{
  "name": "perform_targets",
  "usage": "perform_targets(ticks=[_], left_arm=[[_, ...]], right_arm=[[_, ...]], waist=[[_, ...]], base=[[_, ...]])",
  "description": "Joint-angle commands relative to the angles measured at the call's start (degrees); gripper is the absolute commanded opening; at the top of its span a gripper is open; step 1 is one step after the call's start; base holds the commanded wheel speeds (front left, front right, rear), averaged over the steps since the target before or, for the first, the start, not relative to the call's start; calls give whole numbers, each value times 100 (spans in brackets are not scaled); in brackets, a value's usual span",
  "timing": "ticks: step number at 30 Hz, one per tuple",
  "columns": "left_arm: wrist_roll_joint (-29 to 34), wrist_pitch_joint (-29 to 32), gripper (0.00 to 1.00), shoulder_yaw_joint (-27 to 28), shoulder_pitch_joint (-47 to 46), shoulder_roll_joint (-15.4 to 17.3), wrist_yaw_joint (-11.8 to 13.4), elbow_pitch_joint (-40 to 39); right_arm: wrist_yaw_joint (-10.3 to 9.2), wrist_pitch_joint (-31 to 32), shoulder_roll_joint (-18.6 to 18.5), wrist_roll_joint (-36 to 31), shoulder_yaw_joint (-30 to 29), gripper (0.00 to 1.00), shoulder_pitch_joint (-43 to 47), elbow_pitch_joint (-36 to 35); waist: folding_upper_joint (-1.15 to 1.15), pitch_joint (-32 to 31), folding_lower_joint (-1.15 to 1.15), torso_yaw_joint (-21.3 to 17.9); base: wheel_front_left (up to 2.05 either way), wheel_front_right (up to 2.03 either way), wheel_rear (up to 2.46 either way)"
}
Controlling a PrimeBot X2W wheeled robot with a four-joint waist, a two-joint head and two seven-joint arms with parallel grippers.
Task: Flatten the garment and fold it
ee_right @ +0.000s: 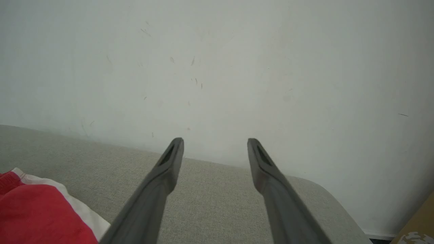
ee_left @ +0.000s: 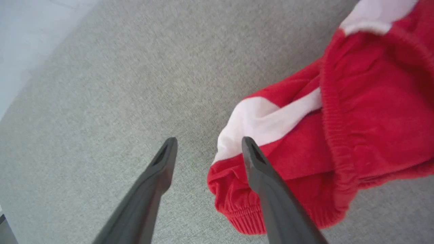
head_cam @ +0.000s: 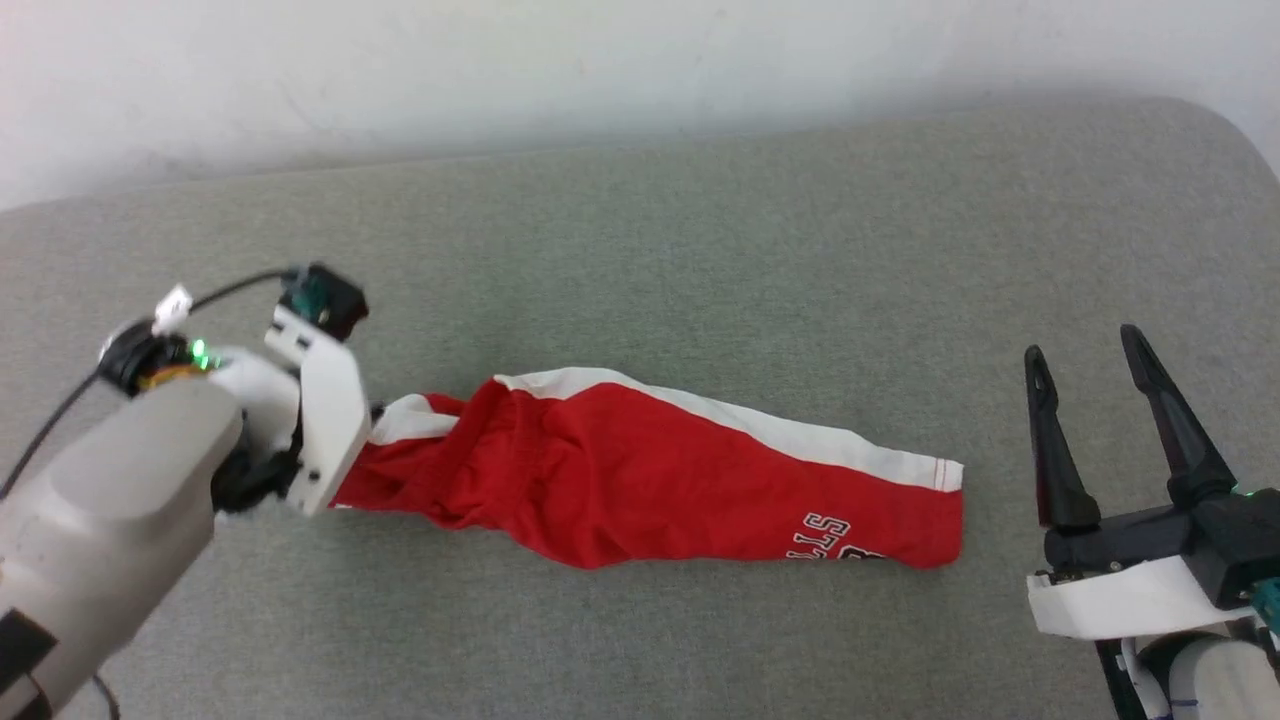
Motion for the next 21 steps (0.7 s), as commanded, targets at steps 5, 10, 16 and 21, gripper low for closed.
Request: perform_targets(ticks=[5, 10, 16, 21], left_arm=[[56, 76, 100, -17, -686, -10, -37, -513], [87, 535, 100, -58, -1003, -67, -37, -1043], [277, 1447, 100, -80, -867, -75, -37, -1697], [290, 1831, 100, -81, -715, -54, -37, -1899]], right_arm=[[-11, -28, 36, -53, 26, 100, 121, -17], [-11, -28, 49, -43, 51, 100, 104, -36], [-11, -28, 80, -25, 78, 100, -35, -57], [-11, -28, 121, -6, 87, 100, -229, -46]], waist=[[-1, -156, 0, 149], [-1, -60, 0, 73], [-1, 211, 0, -178], [-1, 539, 0, -449]], base=[[0, 0, 0], [0, 0, 0], [0, 0, 0], [0, 0, 0]])
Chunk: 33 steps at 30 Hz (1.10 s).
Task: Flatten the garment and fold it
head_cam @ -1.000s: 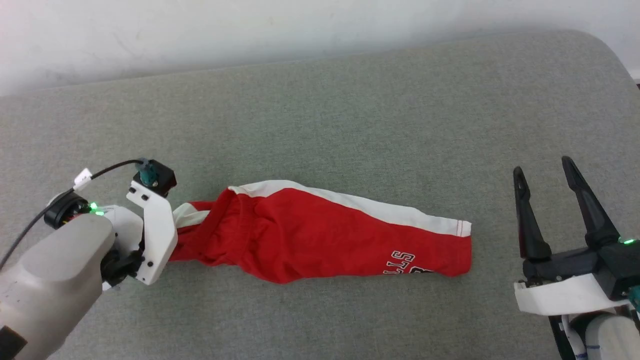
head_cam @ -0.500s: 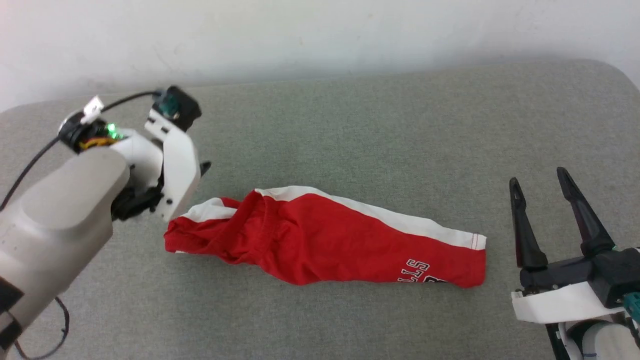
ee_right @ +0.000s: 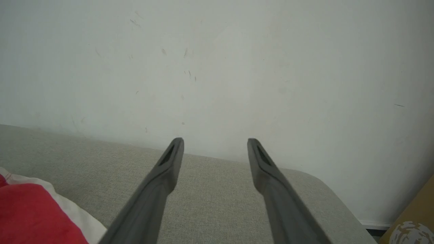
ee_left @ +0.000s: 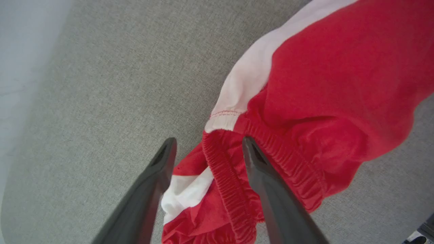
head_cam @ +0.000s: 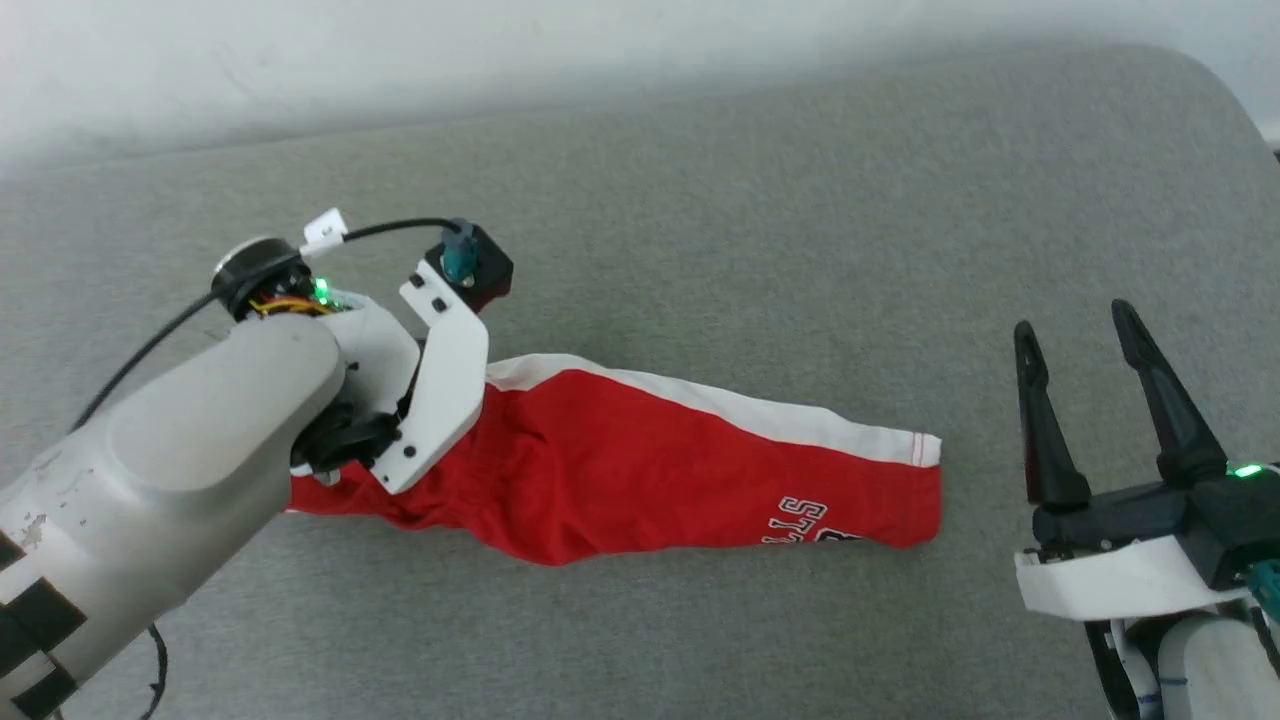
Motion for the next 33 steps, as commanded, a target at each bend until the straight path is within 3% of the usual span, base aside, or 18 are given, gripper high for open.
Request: perform_targets(ticks=[1, 9, 11, 16, 21, 25, 27, 33], left_arm=[[44, 21, 100, -19, 120, -2, -37, -18], [270, -236, 100, -19, 152, -112, -37, 262], [353, -258, 0, -19, 181, -136, -37, 298], [378, -506, 0, -20, 88, -137, -37, 281], [192, -1096, 0, -20, -46, -68, -37, 294], [82, -1522, 0, -20, 31, 30, -37, 262], [38, -1704, 0, -20, 110, 65, -37, 240], [30, -1969, 0, -20, 322, 59, -37, 146]], right_arm=[[-11, -28, 36, 4, 11, 100, -118, -22], [-11, -28, 104, 52, 34, 100, -306, 19], [-11, -28, 115, 58, 54, 100, -324, 50], [-11, -28, 86, 26, 115, 100, -369, 133], [-11, -28, -445, -30, 217, 100, -587, 118], [-11, -13, -1321, 53, 617, 100, -903, 415], [-11, 287, -1853, 312, 1034, 100, -1138, 615], [-11, 2471, -3574, 2195, 3049, 100, -2036, 697]], waist=[[-1, 309, 0, -288], [-1, 696, 0, -515], [-1, 726, 0, -516], [-1, 656, 0, -392], [-1, 405, 0, -217], [-1, 201, 0, -88], [-1, 135, 0, -26], [-1, 119, 0, 157]], base=[[0, 0, 0], [0, 0, 0], [0, 0, 0], [0, 0, 0], [0, 0, 0], [0, 0, 0], [0, 0, 0], [0, 0, 0]])
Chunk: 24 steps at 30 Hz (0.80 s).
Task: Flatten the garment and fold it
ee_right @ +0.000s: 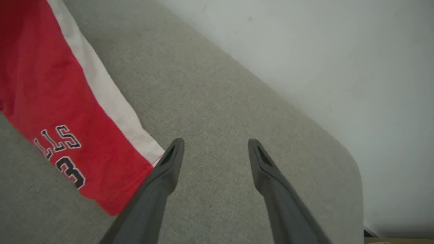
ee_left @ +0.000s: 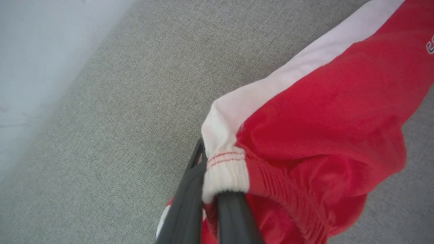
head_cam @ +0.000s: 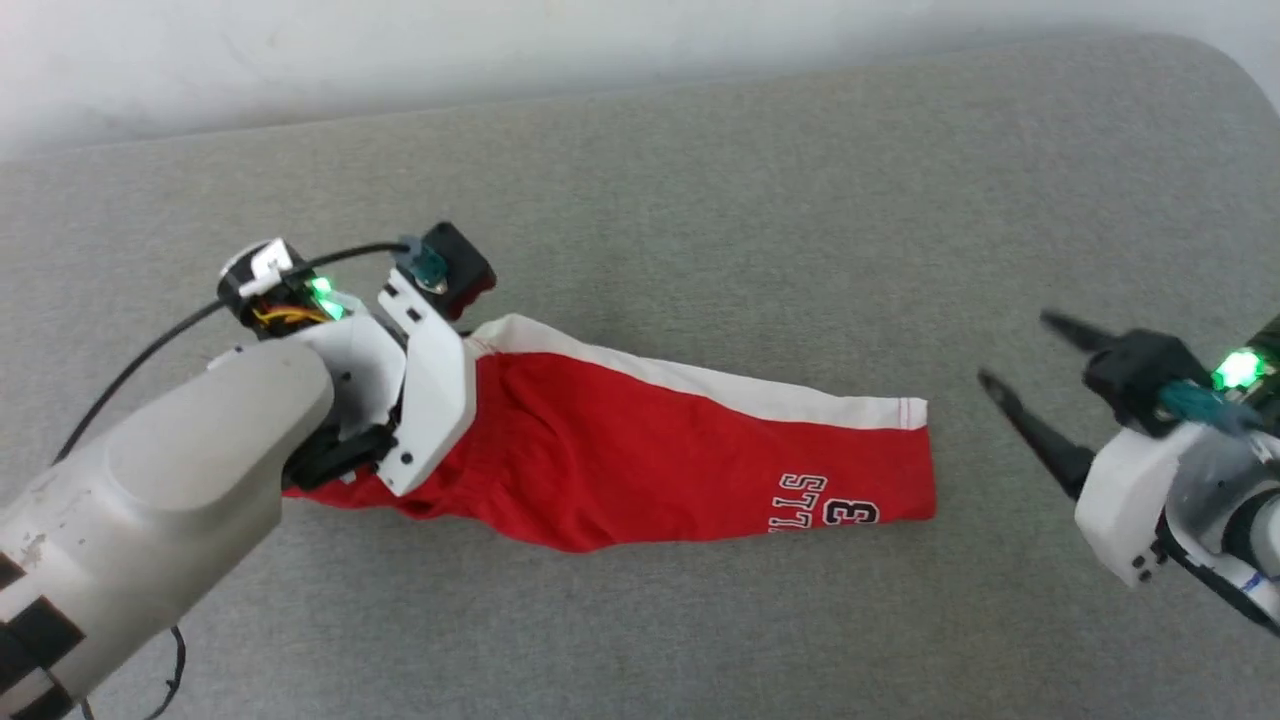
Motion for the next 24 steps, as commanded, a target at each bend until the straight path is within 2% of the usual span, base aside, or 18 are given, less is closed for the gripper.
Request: perform_targets(ticks=[1, 4, 8, 12, 13, 18, 19, 20, 21, 22, 23, 24], left_arm=[[-10, -51, 0, 0, 100, -21, -37, -38], [9, -105, 0, 0, 80, -92, -37, -63], [54, -166, 0, 0, 15, -187, -37, -61], [90, -210, 0, 0, -64, -288, -37, -73], [90, -210, 0, 0, -64, -288, -37, -73], [139, -278, 0, 0, -175, -425, -37, -46], [137, -322, 0, 0, -190, -456, -37, -16], [137, -322, 0, 0, -190, -456, -37, -16], [130, -366, 0, 0, -186, -465, -37, 4], [115, -398, 0, 0, -181, -457, -37, 19], [90, -435, 0, 0, -166, -443, -37, 34], [90, -435, 0, 0, -166, -443, -37, 34]], right_arm=[[-12, 665, -384, 642, 569, 100, -402, -99], [-12, 1577, -753, 1442, 1329, 100, -1019, -125], [-12, 2200, -723, 2139, 2045, 100, -1740, 271], [-12, 2432, -449, 2499, 2644, 100, -2247, 958], [-12, 2432, -449, 2499, 2644, 100, -2247, 958], [-12, 2344, -106, 2824, 3381, 100, -2471, 1816], [-12, 2317, -11, 2996, 3698, 100, -2461, 2044], [-12, 2317, -11, 2996, 3698, 100, -2461, 2044], [-12, 2232, 11, 3130, 4000, 69, -2505, 2136], [-12, 2076, 4, 3146, 4084, 7, -2564, 2176], [-12, 1909, -4, 3153, 4145, 0, -2627, 2229], [-12, 1909, -4, 3153, 4145, 0, -2627, 2229]], waist=[[-1, -8, 0, 142], [-1, 64, 0, 232], [-1, 180, 0, 330], [-1, 313, 0, 440], [-1, 313, 0, 440], [-1, 458, 0, 593], [-1, 475, 0, 623], [-1, 475, 0, 623], [-1, 471, 0, 639], [-1, 457, 0, 635], [-1, 428, 0, 620], [-1, 428, 0, 620]], base=[[0, 0, 0], [0, 0, 0], [0, 0, 0], [0, 0, 0], [0, 0, 0], [0, 0, 0], [0, 0, 0], [0, 0, 0], [0, 0, 0], [0, 0, 0], [0, 0, 0], [0, 0, 0]])
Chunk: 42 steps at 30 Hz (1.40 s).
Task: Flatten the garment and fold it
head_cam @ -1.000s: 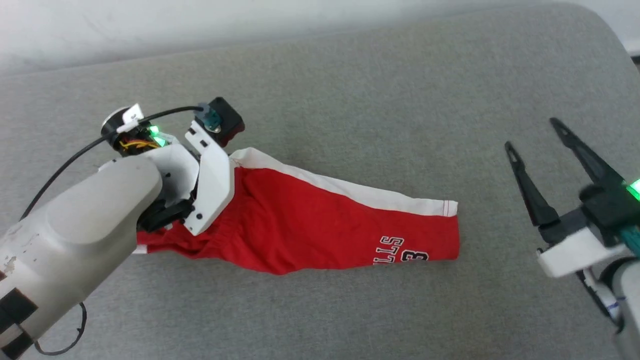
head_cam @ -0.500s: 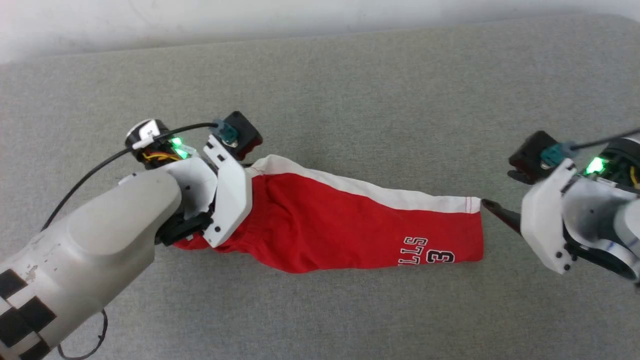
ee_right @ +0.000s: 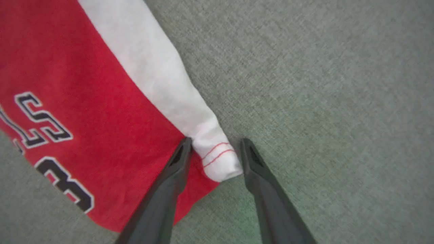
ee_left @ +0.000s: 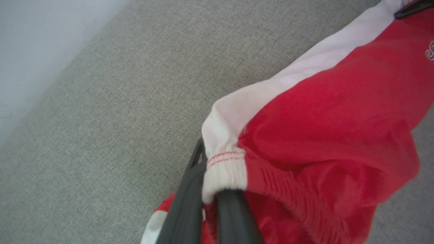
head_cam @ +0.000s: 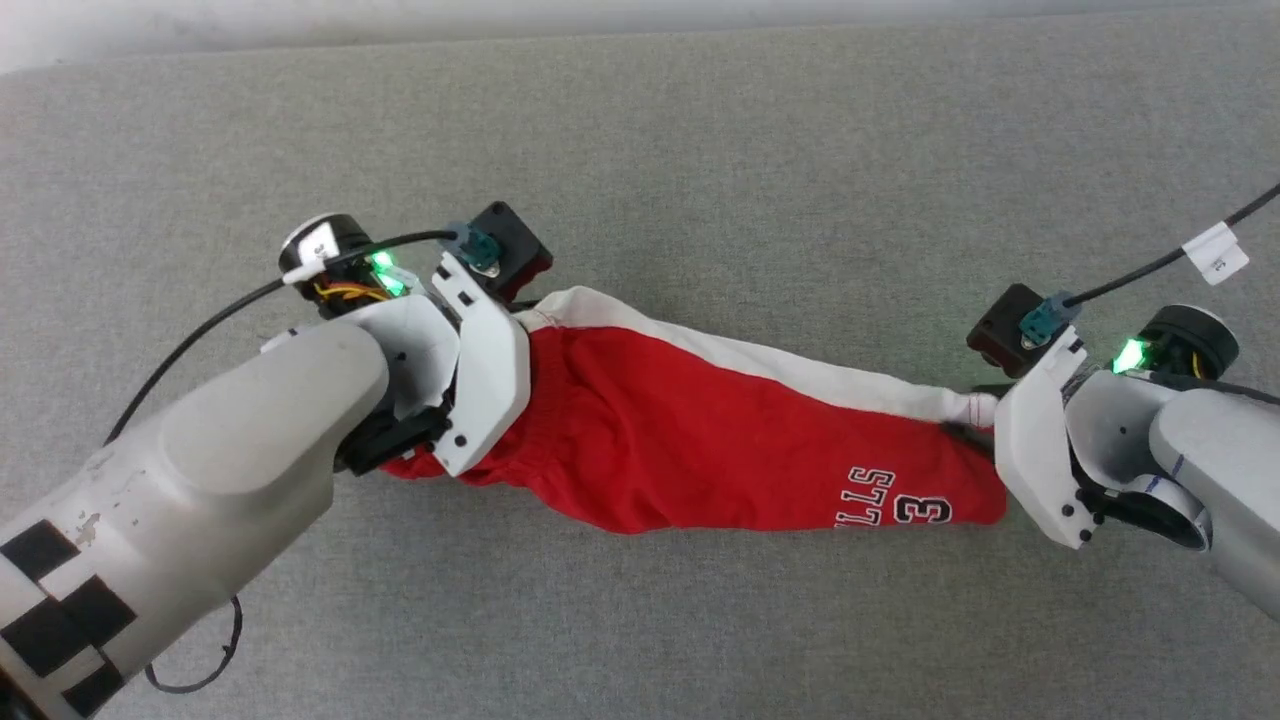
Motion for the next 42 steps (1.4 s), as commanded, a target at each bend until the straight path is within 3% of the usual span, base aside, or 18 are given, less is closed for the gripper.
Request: perform_targets(ticks=[1, 12, 19, 28, 35, 42], left_arm=[[-66, -137, 0, 4, 6, 22, -37, 39], [-509, -1106, 0, 170, -191, 135, -37, -23], [-552, -1673, 0, 647, -829, 126, -30, -20], [-455, -2149, 0, 1266, -2098, -261, -13, 460], [-176, -2643, 0, 1648, -3229, -606, 52, 1054], [-14, -2955, 0, 1834, -3834, -743, 37, 1519]], right_arm=[[-13, -397, 134, -18, 229, 0, 35, 213], [-13, -2591, -112, -171, -161, 0, -531, 407], [-13, -3616, -81, -578, -1122, 0, -1092, 608], [-13, -3899, 459, -1846, -2636, 0, -2528, 1313], [-13, -3868, 737, -2803, -3238, 0, -3824, 1589], [-13, -3877, 924, -3316, -3534, 0, -4526, 1694]], waist=[[-1, -108, 0, -49], [-1, -735, 0, -131], [-1, -806, 0, -137], [-1, -88, 0, -204], [-1, 741, 0, -248], [-1, 1224, 0, -289]], base=[[0, 0, 0], [0, 0, 0], [0, 0, 0], [0, 0, 0], [0, 0, 0], [0, 0, 0]])
